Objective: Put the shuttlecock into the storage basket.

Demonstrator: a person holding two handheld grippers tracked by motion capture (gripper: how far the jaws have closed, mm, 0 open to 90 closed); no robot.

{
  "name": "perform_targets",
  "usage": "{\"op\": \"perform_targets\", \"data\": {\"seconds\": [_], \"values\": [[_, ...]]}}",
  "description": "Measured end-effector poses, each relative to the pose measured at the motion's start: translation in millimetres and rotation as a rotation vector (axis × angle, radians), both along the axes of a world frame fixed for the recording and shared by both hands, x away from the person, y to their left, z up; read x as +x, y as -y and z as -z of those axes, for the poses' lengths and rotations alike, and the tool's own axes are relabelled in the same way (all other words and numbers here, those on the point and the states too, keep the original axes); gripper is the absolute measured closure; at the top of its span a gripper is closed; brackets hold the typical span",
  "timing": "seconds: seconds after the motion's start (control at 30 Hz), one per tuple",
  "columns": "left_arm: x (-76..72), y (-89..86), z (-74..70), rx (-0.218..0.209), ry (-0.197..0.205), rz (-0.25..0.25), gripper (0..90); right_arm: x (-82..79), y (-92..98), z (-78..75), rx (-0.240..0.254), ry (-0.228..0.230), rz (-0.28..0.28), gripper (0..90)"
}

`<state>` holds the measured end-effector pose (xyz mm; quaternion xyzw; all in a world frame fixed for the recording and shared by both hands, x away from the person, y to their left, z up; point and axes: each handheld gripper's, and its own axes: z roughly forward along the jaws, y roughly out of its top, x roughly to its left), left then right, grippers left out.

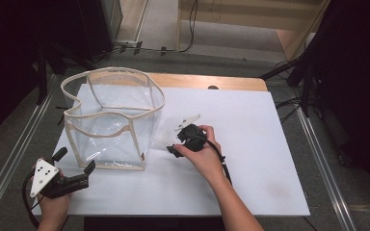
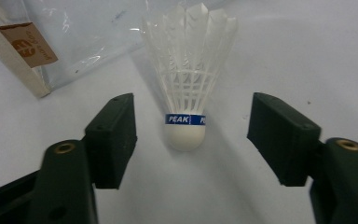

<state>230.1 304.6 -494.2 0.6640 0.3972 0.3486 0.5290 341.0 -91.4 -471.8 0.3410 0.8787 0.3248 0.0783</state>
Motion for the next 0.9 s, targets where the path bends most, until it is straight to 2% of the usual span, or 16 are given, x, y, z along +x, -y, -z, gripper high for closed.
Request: {"op": "perform_targets", "data": {"seconds": [0.17, 0.37, 0.77, 0.87, 0.9], "values": [[0.0, 0.0, -0.1, 0.0, 0.0, 0.001, 0.0, 1.4, -1.8, 5.2, -0.014, -0.017, 0.002, 35.8], [-0.1, 0.3, 0.0, 0.002, 0.0, 0.002, 0.0, 2.9, -6.3, 12.8, -0.017, -0.041, 0.045, 45.2], [-0.2, 0.5, 0.0, 0.002, 0.0, 0.002, 0.0, 2.6, -12.5, 23.0, -0.053, -0.058, 0.056, 54.0], [-0.2, 0.5, 0.0, 0.003, 0.0, 0.002, 0.0, 2.1, -13.2, 24.0, -0.06, -0.054, 0.057, 62.3], [-0.3, 0.6, 0.0, 0.002, 0.0, 0.002, 0.0, 2.4, -12.7, 23.9, -0.048, -0.062, 0.06, 62.5]]}}
